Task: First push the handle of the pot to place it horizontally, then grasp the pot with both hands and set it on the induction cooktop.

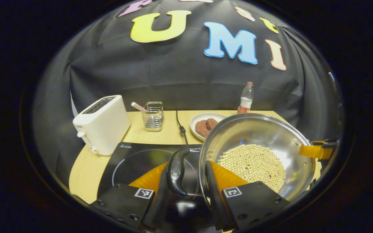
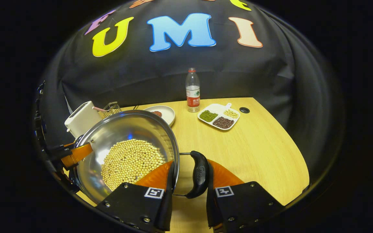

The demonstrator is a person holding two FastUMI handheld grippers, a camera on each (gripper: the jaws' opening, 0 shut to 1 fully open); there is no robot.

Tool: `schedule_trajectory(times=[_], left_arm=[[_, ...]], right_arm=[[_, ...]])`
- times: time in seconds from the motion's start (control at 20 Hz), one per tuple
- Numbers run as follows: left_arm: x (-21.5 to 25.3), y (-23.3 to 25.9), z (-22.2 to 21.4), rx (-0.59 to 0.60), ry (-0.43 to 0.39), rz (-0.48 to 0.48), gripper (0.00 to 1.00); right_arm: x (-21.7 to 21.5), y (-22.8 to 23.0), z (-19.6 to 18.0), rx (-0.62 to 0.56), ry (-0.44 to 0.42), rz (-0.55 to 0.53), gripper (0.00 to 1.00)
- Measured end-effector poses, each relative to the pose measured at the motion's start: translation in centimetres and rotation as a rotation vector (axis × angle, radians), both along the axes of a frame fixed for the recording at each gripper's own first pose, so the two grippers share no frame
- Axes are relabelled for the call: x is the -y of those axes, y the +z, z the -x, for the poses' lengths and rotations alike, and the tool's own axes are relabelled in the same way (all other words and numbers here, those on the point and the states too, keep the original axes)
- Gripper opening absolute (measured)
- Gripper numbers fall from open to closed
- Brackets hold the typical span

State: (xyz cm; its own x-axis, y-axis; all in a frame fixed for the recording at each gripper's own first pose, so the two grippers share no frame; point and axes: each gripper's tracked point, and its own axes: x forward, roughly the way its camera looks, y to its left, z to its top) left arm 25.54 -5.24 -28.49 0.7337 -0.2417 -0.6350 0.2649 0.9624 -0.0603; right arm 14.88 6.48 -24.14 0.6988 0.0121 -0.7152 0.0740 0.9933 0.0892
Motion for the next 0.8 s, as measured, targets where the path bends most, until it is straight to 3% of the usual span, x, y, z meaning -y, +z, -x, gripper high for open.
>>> schedule_trajectory(times=[0.8], left_arm=[[-14.7, -1.0, -3.1, 0.013, 0.062, -0.029, 0.63]], right_arm=[[-13.6, -1.0, -2.3, 0.003, 0.056, -0.032, 0.43]])
